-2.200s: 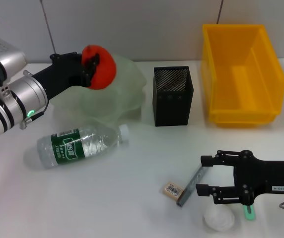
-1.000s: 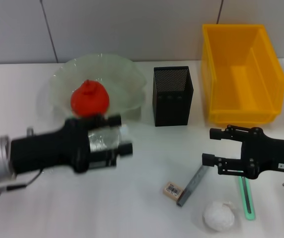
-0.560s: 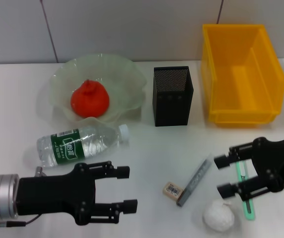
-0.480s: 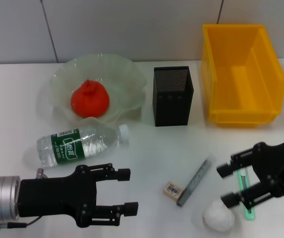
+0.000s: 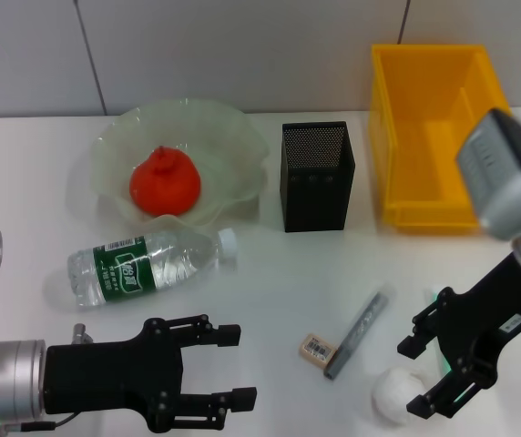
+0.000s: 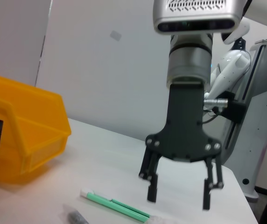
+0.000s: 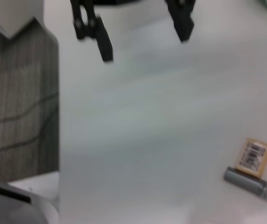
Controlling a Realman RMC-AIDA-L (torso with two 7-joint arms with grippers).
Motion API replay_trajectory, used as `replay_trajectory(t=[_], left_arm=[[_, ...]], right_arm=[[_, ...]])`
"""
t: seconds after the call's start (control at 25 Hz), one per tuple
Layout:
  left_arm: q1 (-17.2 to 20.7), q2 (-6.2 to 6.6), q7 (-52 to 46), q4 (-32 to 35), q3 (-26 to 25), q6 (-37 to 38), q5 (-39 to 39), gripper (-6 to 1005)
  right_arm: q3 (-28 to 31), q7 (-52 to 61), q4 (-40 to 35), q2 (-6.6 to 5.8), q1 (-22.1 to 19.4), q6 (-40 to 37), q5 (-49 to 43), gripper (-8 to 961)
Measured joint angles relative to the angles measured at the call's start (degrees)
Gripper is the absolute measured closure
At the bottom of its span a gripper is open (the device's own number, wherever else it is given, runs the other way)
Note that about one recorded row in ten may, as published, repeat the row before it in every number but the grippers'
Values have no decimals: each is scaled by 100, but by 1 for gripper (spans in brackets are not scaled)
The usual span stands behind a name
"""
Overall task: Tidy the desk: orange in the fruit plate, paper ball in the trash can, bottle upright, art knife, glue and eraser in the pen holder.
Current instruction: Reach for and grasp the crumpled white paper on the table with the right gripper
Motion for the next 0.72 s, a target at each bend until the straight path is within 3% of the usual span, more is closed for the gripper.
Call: replay_trajectory(t=[0.36, 0.72], left_arm=[[-31, -7, 19, 0, 43, -23, 14, 205], [-48, -16, 20, -1, -3, -37, 17, 213]], right_arm=[[-808, -39, 259, 4, -40, 731, 13, 192], [-1089, -182, 584, 7, 34, 1029, 145, 193]])
